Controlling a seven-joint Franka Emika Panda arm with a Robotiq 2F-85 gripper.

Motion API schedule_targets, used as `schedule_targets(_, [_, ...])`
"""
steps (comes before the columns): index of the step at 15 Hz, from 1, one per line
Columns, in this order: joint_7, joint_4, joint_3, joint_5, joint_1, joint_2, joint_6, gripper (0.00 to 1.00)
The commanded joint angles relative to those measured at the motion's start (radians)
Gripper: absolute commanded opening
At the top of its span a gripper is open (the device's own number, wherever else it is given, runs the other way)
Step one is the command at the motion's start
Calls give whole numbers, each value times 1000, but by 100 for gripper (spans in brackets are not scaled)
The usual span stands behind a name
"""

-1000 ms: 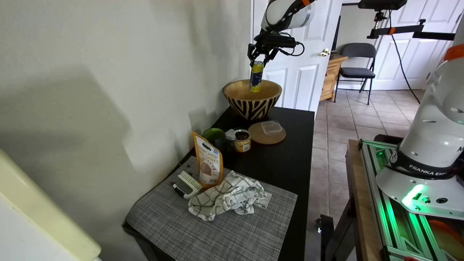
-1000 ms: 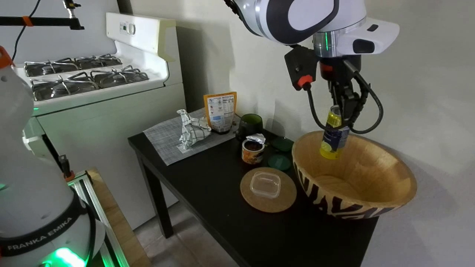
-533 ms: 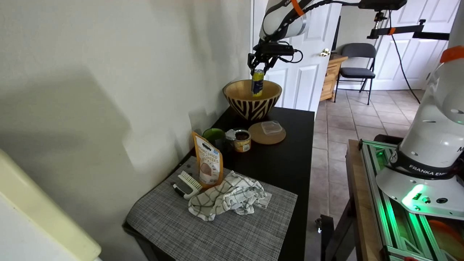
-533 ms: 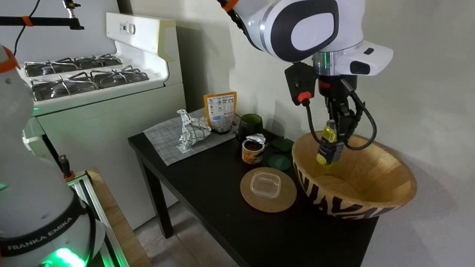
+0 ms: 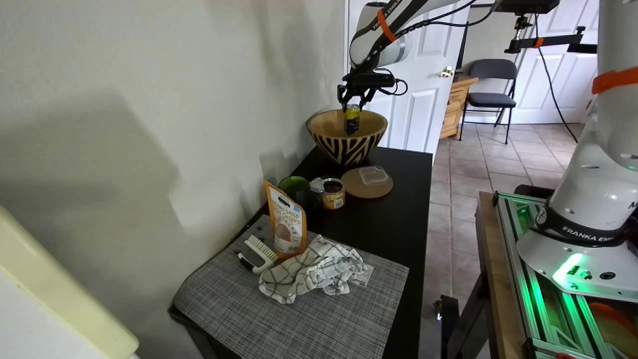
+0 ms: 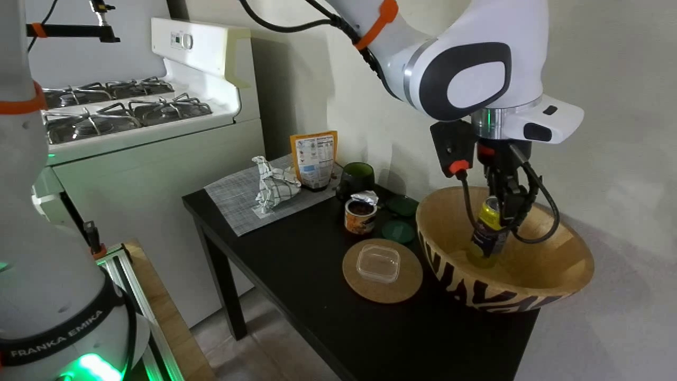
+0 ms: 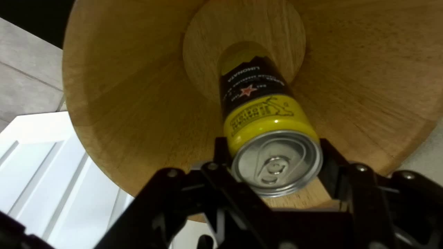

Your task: Put the can in the brown bowl

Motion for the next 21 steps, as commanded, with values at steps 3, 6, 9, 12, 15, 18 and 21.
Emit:
schedule_targets(3, [10, 149, -1, 51, -4, 130, -40, 38])
schedule_targets(6, [16, 178, -7, 54, -3, 168, -55, 38])
schedule_targets(9, [14, 179, -2, 64, -5, 179, -62, 38])
schedule_targets(12, [15, 159, -3, 67, 0, 171, -53, 38])
schedule_targets(15, [21, 135, -8, 65, 5, 156, -33, 38])
schedule_targets(18, [27, 118, -8, 67, 6, 151, -27, 38])
schedule_targets(21, [40, 100, -13, 61, 15, 150, -12, 38])
